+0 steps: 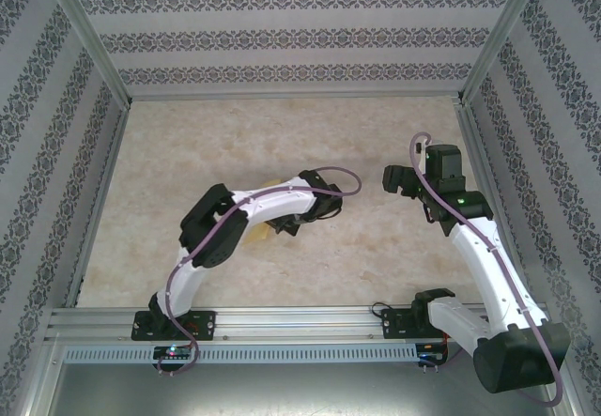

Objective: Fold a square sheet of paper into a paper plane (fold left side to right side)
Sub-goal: Turn over the paper at the center of the table.

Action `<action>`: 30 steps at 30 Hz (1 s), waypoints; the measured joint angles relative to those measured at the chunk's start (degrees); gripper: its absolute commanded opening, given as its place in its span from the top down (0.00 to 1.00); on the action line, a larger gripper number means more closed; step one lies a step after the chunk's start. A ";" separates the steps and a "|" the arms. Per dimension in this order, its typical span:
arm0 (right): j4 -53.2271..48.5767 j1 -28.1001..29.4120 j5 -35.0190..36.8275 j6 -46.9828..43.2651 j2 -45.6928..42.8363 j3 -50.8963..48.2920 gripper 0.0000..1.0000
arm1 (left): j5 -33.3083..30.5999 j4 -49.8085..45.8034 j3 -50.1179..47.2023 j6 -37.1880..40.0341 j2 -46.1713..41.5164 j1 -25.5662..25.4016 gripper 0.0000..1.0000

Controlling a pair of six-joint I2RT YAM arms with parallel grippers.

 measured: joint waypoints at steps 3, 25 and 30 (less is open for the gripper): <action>-0.17 0.00 -0.46 -0.15 0.00 0.00 0.02 | 2.71 -0.90 4.48 1.75 4.42 0.00 0.88; -0.63 0.00 -8.57 0.59 4.09 -0.28 0.02 | 26.38 6.86 14.40 12.55 5.29 2.43 0.42; 0.46 0.00 -13.60 2.10 6.38 -1.29 0.06 | 34.27 16.13 6.64 12.98 -5.53 6.38 0.40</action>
